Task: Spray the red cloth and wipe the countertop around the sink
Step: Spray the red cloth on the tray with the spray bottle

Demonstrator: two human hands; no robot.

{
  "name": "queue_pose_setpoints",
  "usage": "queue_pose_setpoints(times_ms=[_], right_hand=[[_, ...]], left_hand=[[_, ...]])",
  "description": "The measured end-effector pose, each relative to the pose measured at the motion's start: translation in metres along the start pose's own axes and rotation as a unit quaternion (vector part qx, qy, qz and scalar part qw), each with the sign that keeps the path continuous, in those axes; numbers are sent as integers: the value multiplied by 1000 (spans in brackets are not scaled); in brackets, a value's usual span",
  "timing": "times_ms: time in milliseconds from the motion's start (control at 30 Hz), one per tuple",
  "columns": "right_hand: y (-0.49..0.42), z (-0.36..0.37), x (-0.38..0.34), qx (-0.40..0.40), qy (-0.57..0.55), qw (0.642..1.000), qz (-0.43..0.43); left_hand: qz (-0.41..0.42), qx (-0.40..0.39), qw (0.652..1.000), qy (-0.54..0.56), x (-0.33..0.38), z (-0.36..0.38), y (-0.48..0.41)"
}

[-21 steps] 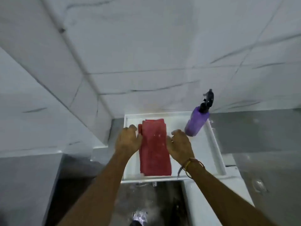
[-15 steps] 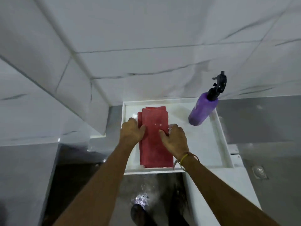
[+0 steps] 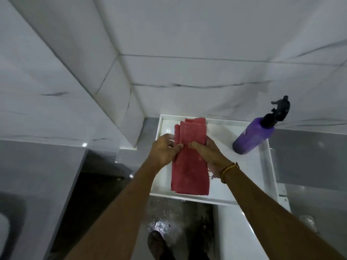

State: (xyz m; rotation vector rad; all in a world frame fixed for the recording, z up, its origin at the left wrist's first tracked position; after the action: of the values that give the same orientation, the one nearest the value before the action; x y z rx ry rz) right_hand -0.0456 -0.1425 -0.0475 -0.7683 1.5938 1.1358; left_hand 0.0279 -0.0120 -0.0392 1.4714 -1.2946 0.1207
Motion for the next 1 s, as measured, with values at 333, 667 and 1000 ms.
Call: queue_pose_setpoints(times_ms=[333, 667, 1000], right_hand=[[64, -38, -15, 272, 263, 892, -250], [39, -127, -52, 217, 100, 900, -364], [26, -126, -64, 266, 62, 865, -421]], left_hand=[[86, 155, 914, -366, 17, 0, 4], [184, 164, 857, -453, -49, -16, -6], [208, 155, 889, -377, -59, -12, -8]])
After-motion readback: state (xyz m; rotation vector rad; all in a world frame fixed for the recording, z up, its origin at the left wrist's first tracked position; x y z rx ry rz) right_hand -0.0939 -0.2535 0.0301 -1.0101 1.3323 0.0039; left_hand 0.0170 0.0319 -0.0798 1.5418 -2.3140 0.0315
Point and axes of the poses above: each hand's wrist, its own y-axis away from the middle knuckle, its own z-axis out of the palm, x = y × z, the point moved 4 cm from there along -y, towards the middle knuckle, and after that the axes turned 14 degrees about -z, right-handed, at the moved point
